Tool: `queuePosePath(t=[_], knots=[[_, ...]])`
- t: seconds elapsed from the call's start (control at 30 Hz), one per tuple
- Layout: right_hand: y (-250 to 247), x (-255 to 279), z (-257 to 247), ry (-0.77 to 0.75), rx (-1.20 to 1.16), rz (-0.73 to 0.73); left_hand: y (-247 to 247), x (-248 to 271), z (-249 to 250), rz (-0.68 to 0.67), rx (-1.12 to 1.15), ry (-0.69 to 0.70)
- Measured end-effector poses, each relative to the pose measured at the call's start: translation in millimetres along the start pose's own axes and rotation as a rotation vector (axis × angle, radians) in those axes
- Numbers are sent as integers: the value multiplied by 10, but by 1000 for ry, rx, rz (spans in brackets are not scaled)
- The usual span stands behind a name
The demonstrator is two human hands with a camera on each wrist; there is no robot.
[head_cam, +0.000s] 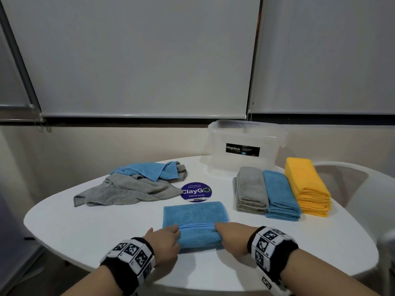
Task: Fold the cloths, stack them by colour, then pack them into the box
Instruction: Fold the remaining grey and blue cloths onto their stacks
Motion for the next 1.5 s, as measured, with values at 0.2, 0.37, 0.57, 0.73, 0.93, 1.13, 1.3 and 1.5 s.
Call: queuePosePath(t=[0.2,0.37,0.57,0.73,0.93,1.13,1.3,1.5], knots=[[-5,201,104,-35,-47,-78,-128,153,-30,20,207,3],[-193,46,359,31,-329,78,-306,41,-201,66,518,-77],[-294,-228,537,128,-434,214,-389,-214,-308,124,497,-229],[-330,-468,567,185,-196,222,-353,-319,-398,51,692,-296],[-296,-561,495,266,-84,131,-260,-560,-550,7,547,-422],[-210,-722,524,264,115,39,-214,-781,-686,169,418,-405],[-184,-732,563,286,104,26,-176,-836,-699,206,407,-417],[-191,-741,556,290,92,18,-190,-833,-659,139,316,-461]])
Point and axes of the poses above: each hand's wrist, its own x-axis away from the middle knuckle, its own y-axis out of the palm, z = x × y, the point moved 7 cm from there along -x, towards the middle knuckle, and after that the axes turned 3 degrees about -y, right-handed, at the moved point
